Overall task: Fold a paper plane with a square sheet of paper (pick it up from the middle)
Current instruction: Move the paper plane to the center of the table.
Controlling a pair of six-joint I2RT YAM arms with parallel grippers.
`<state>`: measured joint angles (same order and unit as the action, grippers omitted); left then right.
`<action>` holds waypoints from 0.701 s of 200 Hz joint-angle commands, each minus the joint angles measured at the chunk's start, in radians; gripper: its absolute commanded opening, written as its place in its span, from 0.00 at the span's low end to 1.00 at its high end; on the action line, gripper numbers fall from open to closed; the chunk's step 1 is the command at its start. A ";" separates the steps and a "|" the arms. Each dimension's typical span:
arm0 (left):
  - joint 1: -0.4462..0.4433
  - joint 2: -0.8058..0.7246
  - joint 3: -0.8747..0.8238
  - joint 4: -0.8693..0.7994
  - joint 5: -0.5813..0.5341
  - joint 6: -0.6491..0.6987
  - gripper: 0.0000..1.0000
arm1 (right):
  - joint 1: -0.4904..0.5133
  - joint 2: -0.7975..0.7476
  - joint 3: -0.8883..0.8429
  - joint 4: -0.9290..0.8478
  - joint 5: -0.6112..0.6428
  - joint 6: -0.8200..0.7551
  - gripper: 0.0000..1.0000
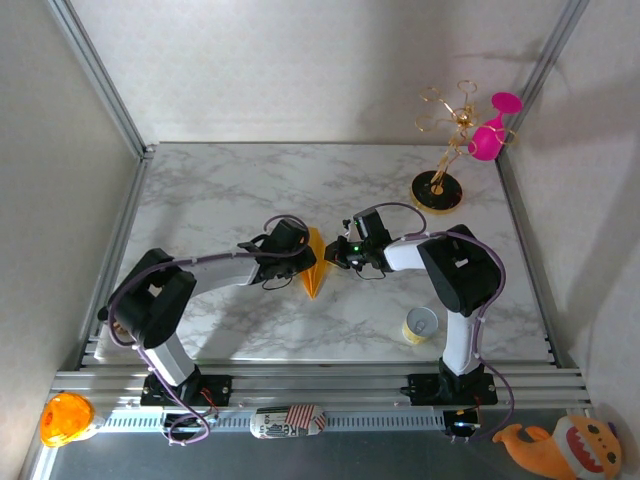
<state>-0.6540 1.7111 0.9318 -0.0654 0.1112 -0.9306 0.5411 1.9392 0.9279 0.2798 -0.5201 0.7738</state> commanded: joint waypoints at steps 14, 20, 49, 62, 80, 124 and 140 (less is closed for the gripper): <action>-0.012 0.042 0.045 -0.073 -0.016 0.039 0.37 | -0.001 -0.016 -0.016 -0.021 0.002 -0.004 0.08; -0.013 0.044 0.045 -0.074 -0.015 0.039 0.37 | -0.001 -0.013 -0.015 -0.022 0.001 -0.004 0.08; -0.019 0.041 0.053 -0.086 -0.020 0.040 0.38 | -0.001 -0.011 -0.015 -0.020 -0.001 -0.002 0.08; -0.025 0.039 0.057 -0.088 -0.014 0.041 0.39 | -0.001 -0.010 -0.014 -0.022 -0.001 -0.003 0.08; -0.038 0.048 0.069 -0.113 -0.022 0.048 0.41 | -0.001 -0.008 -0.012 -0.023 0.000 -0.004 0.08; -0.052 0.025 0.055 -0.101 0.004 0.054 0.48 | -0.001 -0.009 -0.009 -0.024 0.000 -0.004 0.08; -0.051 0.005 0.041 -0.076 0.012 0.059 0.52 | -0.001 -0.009 -0.009 -0.024 -0.002 -0.004 0.09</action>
<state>-0.6998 1.7477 0.9817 -0.1402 0.1135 -0.8886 0.5411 1.9392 0.9279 0.2798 -0.5209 0.7738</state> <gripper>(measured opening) 0.494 0.086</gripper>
